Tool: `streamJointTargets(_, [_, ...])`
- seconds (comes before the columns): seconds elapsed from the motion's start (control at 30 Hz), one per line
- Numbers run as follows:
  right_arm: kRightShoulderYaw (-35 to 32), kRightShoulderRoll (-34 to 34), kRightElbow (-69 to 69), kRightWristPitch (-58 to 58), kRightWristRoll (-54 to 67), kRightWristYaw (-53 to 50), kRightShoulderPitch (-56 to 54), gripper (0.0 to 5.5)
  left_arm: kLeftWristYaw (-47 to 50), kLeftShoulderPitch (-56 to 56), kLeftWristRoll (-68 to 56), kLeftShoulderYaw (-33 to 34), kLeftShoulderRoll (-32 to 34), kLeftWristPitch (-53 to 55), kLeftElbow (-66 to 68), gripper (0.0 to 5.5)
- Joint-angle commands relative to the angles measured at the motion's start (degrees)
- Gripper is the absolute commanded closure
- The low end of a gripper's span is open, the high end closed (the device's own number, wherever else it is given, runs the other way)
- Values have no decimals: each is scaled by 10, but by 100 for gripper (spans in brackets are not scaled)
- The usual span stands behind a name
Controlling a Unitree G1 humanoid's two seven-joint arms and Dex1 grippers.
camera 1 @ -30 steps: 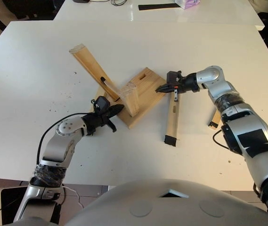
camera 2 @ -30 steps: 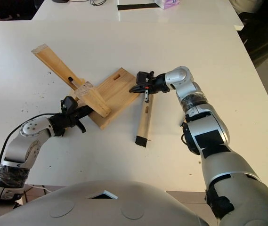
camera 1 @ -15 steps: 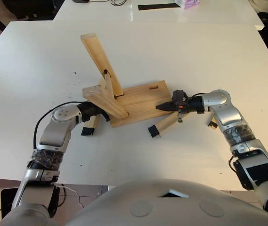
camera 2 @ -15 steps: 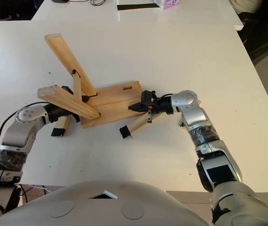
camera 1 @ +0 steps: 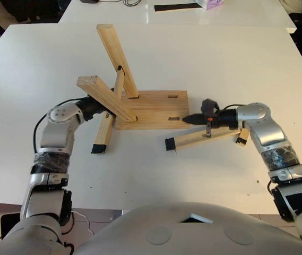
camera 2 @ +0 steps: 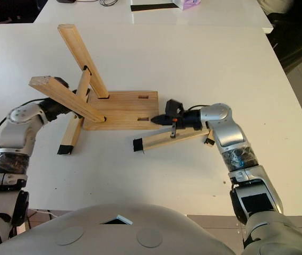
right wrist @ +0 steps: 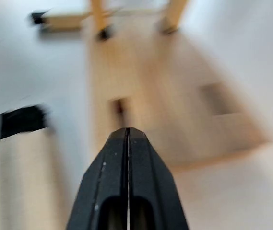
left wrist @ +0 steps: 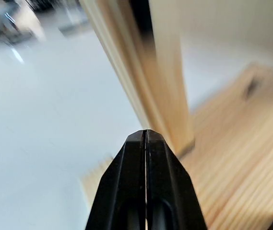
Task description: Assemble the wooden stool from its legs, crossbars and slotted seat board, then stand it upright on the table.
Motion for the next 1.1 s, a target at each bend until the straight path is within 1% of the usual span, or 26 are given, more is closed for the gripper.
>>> streamJointTargets(0.03, [-26, 8, 107, -34, -10, -26, -77, 549, 23, 44, -41, 49, 6, 56, -79, 550])
streamJointTargets(0.07, [-28, 12, 138, -51, -19, -39, -92, 549, 25, 52, -50, 56, 7, 67, -95, 550])
streamJointTargets(0.17, [-31, 37, 278, -116, -58, -112, -157, 549, 10, 110, -130, 89, 5, 126, -193, 550])
streamJointTargets(0.23, [-31, 52, 364, -151, -78, -150, -192, 549, -13, 166, -169, 94, 15, 153, -250, 550])
streamJointTargets(0.33, [-30, 73, 469, -195, -105, -201, -231, 549, -41, 245, -195, 93, 30, 179, -303, 550])
streamJointTargets(0.47, [-25, 105, 551, -228, -136, -243, -260, 549, -70, 317, -192, 62, 46, 189, -337, 550])
streamJointTargets(0.57, [-17, 127, 586, -227, -157, -251, -272, 549, -84, 346, -155, 19, 54, 173, -331, 550])
streamJointTargets(0.63, [-10, 137, 601, -225, -174, -252, -277, 549, -90, 354, -131, -3, 63, 162, -327, 550])
streamJointTargets(0.87, [9, 144, 616, -220, -207, -203, -263, 549, -97, 329, -76, -36, 78, 136, -284, 550])
streamJointTargets(1.0, [7, 146, 612, -220, -205, -163, -255, 549, -54, 269, -19, -75, 52, 121, -229, 550])
streamJointTargets(1.1, [5, 143, 602, -228, -200, -123, -246, 549, -34, 229, -2, -98, 24, 120, -202, 550])
